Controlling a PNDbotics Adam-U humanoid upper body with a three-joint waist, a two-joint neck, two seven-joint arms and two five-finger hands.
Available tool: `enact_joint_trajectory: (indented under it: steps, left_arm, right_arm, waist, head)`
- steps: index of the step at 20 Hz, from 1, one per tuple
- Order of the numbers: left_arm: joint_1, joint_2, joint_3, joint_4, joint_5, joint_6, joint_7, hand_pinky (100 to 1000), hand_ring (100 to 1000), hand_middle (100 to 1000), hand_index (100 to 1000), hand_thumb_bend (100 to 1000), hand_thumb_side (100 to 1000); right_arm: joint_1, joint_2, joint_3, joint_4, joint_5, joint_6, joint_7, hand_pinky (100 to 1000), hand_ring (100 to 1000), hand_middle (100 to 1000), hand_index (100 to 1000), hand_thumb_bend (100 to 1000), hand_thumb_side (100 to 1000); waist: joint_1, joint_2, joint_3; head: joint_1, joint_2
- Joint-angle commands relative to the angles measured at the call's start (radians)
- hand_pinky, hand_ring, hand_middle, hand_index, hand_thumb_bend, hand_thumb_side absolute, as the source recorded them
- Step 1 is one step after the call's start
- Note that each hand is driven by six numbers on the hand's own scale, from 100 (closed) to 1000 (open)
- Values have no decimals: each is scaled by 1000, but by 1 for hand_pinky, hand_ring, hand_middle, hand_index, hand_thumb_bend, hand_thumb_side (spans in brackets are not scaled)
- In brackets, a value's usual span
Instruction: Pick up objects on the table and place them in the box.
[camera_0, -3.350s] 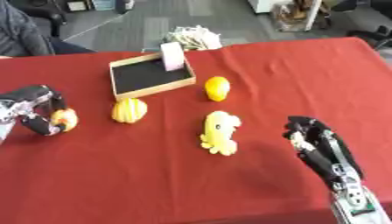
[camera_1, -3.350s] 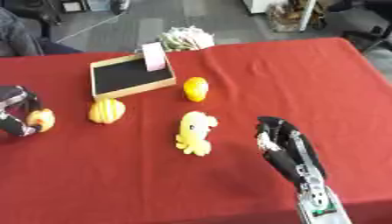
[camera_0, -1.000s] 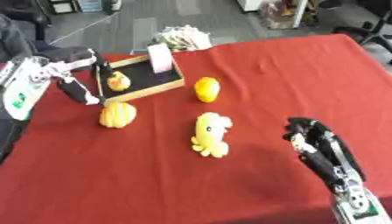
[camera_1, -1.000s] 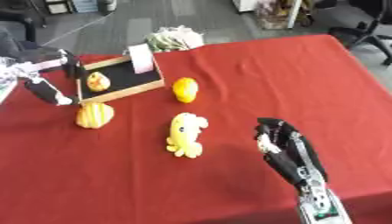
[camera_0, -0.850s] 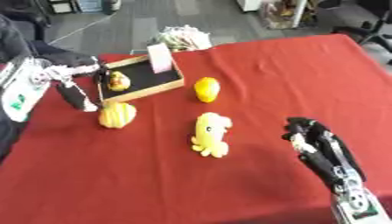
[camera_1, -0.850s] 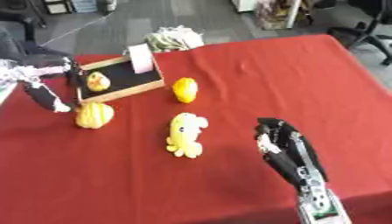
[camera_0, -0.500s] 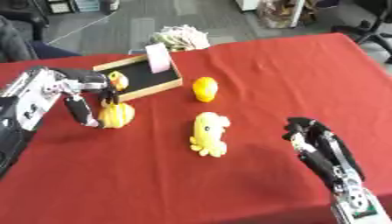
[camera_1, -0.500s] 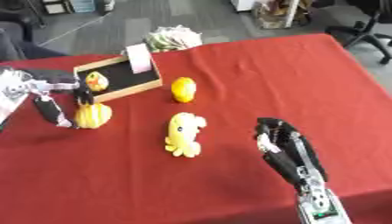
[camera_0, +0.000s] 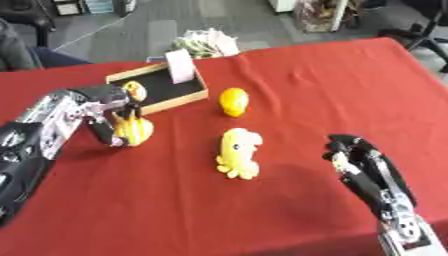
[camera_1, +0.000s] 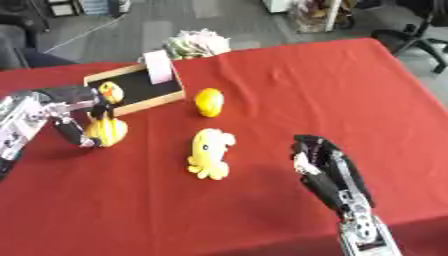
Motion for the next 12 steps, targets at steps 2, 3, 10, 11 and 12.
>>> enact_joint_trajectory:
  steps: [2, 3, 10, 11, 12]
  left_arm:
    - [-7, 6, 3, 9, -15, -10, 41, 670, 486, 448, 599, 218, 100]
    - [-5, 7, 5, 8, -15, -11, 53, 663, 479, 440, 590, 207, 100]
    - [-18, 64, 45, -89, 95, 24, 94, 576, 363, 298, 460, 113, 100]
    - [-25, 76, 53, -111, 112, 35, 91, 578, 363, 297, 460, 115, 100]
    - [-35, 87, 64, -128, 125, 50, 92, 586, 364, 298, 462, 124, 100]
  right_arm:
    - [-10, -5, -6, -11, 2, 3, -2, 718, 617, 615, 743, 100, 415]
    - [-10, -5, -6, -11, 3, 3, -3, 718, 617, 615, 743, 100, 415]
    - [-8, -8, -8, -10, 4, 5, -6, 718, 617, 614, 743, 100, 418]
    - [-7, -9, -8, -10, 4, 5, -6, 718, 617, 614, 743, 100, 416]
    - [-7, -9, -8, -10, 5, 5, -6, 718, 617, 614, 742, 100, 416]
  waist:
    - [4, 1, 0]
    - [3, 1, 1]
    - [5, 0, 10]
    - [5, 0, 12]
    - [6, 0, 13]
  head:
    - [1, 0]
    - [1, 0]
    - [-3, -1]
    - [-3, 0]
    - [-3, 0]
